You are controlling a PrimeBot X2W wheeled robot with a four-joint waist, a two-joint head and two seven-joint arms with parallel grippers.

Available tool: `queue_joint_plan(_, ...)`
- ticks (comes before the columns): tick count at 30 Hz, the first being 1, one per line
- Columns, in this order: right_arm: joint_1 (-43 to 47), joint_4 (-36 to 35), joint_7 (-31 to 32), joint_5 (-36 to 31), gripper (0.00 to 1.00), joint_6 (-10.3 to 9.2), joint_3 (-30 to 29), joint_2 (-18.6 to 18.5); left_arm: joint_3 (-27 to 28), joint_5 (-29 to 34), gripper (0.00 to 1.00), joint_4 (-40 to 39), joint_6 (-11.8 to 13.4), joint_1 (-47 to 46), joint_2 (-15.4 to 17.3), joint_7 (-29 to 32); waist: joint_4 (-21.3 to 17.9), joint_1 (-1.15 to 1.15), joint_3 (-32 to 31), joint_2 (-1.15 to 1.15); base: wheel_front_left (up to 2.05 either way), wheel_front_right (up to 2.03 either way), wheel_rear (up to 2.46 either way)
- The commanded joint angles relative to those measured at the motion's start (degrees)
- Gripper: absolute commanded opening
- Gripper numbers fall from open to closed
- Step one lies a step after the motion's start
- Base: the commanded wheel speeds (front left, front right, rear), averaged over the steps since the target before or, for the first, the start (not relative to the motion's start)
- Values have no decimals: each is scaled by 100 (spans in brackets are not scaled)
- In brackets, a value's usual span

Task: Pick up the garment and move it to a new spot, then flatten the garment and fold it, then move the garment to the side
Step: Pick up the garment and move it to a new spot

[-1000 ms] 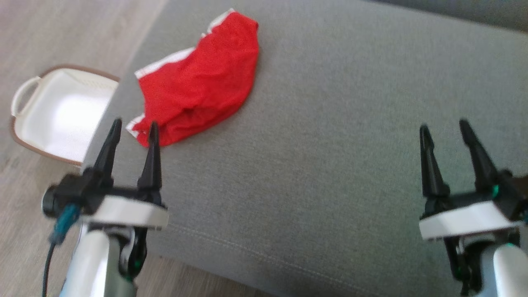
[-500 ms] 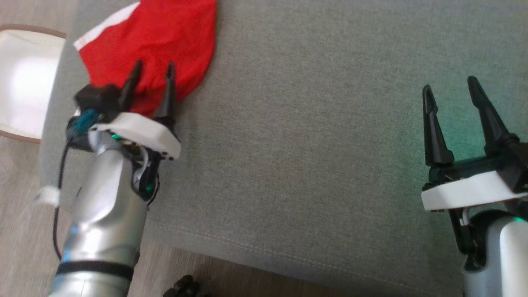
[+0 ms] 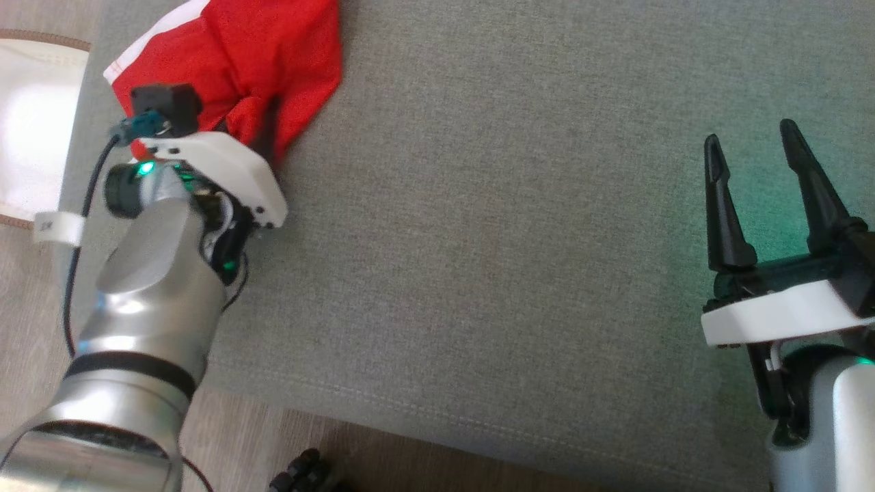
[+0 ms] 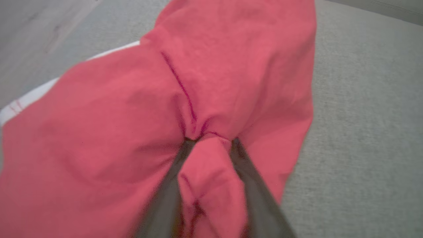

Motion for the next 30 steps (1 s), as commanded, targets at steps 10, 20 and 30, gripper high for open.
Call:
queue_joint_plan(10,14,-18,-99,183,100,-4,76,-18,-21,469,0,-87,464,-160,718,-639,70,0,-413,0,0,0,0)
queue_joint_plan(20,309,166,-335,501,100,-4,48,-18,644,1018,0,-2725,1057,1031,1068,-645,-45,0,-1131,0,0,0,0)
queue_joint_plan(30,598,368,-510,838,100,-4,40,-18,669,1162,0,-4439,1115,2265,1043,-635,-415,0,-1825,0,0,0,0)
